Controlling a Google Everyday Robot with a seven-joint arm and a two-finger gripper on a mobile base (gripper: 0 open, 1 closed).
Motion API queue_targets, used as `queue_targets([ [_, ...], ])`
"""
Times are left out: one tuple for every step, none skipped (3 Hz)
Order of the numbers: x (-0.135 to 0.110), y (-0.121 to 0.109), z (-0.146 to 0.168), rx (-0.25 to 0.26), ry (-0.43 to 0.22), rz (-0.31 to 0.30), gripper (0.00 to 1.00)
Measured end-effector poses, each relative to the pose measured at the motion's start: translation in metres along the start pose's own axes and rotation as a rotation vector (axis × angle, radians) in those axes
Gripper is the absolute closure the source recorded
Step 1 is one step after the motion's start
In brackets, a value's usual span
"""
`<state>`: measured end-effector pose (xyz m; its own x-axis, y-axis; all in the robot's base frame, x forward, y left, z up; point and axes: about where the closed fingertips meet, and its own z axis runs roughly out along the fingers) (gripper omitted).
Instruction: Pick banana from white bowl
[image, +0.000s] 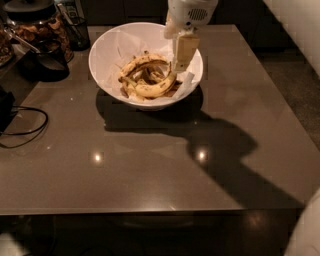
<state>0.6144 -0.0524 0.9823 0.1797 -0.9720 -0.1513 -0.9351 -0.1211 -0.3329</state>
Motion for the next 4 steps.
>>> queue_targets([
  [-0.007, -0.004, 0.013, -0.027, -0.02, -0.01, 0.36],
  [-0.013, -0.006, 0.024, -0.05, -0.034, -0.017, 0.35],
  [-0.016, -0.008, 0.03, -0.062, -0.043, -0.021, 0.35],
  [-0.016, -0.008, 0.03, -0.063, -0.044, -0.022, 0.35],
])
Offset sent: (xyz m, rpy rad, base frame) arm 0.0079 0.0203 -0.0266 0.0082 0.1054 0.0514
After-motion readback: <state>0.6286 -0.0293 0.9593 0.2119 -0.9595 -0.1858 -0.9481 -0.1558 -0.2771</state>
